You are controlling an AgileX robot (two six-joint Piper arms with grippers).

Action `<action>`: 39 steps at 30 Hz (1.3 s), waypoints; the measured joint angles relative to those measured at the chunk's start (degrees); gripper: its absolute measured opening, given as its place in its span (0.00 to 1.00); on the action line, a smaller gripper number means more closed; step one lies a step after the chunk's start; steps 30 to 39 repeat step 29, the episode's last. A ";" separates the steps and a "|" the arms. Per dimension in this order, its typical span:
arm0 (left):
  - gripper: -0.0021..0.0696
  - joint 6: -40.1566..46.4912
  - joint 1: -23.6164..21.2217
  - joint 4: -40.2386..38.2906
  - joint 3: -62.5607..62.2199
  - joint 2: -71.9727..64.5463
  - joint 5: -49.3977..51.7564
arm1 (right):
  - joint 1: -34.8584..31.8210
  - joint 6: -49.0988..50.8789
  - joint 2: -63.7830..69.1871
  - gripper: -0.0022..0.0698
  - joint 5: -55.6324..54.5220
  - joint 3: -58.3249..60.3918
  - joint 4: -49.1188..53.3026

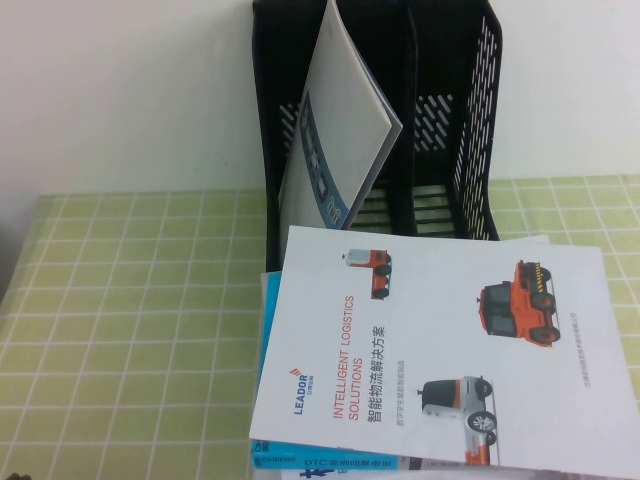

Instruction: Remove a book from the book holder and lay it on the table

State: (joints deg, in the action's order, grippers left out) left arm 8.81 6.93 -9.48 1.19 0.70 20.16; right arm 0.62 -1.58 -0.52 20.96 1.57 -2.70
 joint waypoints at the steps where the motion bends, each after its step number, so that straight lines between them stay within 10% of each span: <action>1: 0.03 0.00 0.00 0.23 0.00 0.00 0.00 | 0.00 0.00 0.00 0.03 0.00 0.00 0.00; 39: 0.03 0.00 -0.22 2.19 0.00 0.00 -0.10 | 0.00 0.00 0.00 0.03 0.00 0.00 0.00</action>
